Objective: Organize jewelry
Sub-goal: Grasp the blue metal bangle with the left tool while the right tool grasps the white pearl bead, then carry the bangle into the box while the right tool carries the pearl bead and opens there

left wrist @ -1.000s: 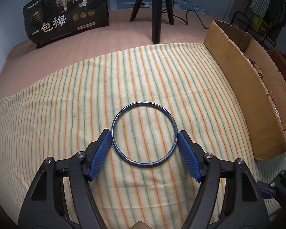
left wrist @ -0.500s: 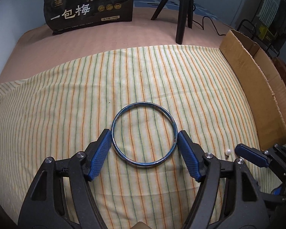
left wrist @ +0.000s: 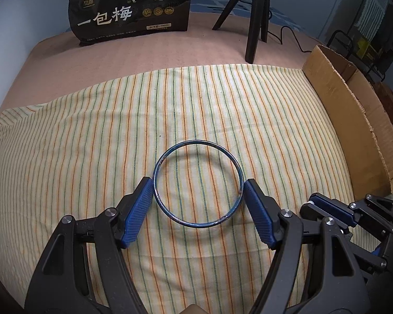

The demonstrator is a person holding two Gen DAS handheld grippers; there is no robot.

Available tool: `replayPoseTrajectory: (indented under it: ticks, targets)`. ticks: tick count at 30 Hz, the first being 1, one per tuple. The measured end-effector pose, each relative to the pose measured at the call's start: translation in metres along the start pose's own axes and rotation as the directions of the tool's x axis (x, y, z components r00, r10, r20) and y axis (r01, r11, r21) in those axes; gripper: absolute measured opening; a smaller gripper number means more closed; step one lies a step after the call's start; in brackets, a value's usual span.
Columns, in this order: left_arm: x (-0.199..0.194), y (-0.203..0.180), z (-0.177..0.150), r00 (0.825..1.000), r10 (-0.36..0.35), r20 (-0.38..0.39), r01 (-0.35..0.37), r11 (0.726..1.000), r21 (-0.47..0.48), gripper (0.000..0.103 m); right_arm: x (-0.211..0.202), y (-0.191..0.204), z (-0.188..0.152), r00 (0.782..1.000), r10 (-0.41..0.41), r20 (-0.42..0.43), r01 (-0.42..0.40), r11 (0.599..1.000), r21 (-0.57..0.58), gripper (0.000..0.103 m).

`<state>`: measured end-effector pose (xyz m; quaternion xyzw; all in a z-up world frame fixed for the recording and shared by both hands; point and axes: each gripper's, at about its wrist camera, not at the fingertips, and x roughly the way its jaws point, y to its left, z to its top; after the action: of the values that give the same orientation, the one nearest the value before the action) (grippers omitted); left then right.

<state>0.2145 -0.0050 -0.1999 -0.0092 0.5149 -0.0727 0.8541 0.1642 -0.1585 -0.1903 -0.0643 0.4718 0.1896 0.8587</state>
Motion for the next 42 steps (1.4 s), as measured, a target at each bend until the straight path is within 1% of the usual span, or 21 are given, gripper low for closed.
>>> replayPoseTrajectory:
  ticks: [4,8,16,23,28,35,42]
  targets:
    - [-0.01,-0.002,0.0,1.0,-0.002,0.016,0.002,1.0,-0.002,0.073,-0.007,0.001,-0.001,1.0,0.011,0.027,-0.011,1.0,0.005,0.008]
    - [-0.021,-0.006,0.002,0.999,-0.014,0.036,0.014,1.0,-0.005,0.073,-0.022,0.002,-0.002,0.998,0.021,0.057,-0.022,1.0,0.001,0.008]
    - [-0.049,-0.031,0.01,0.994,-0.049,0.103,0.047,0.999,0.022,0.073,-0.06,-0.012,-0.001,0.992,0.022,0.126,-0.024,1.0,0.014,0.008]
    - [-0.069,-0.059,0.018,0.985,-0.089,0.15,0.082,0.995,0.051,0.073,-0.094,-0.041,0.005,0.984,-0.016,0.179,0.01,0.999,0.034,0.008]
    - [-0.082,-0.085,0.021,0.977,-0.118,0.175,0.104,0.991,0.085,0.073,-0.108,-0.066,0.011,0.978,-0.057,0.201,0.046,0.997,0.057,0.008]
    - [-0.089,-0.117,0.023,0.97,-0.156,0.186,0.136,0.984,0.119,0.073,-0.124,-0.102,0.012,0.969,-0.108,0.22,0.089,0.991,0.095,0.008]
    - [-0.087,-0.144,0.027,0.964,-0.191,0.186,0.166,0.976,0.139,0.073,-0.13,-0.133,0.02,0.965,-0.139,0.222,0.11,0.984,0.139,0.008]
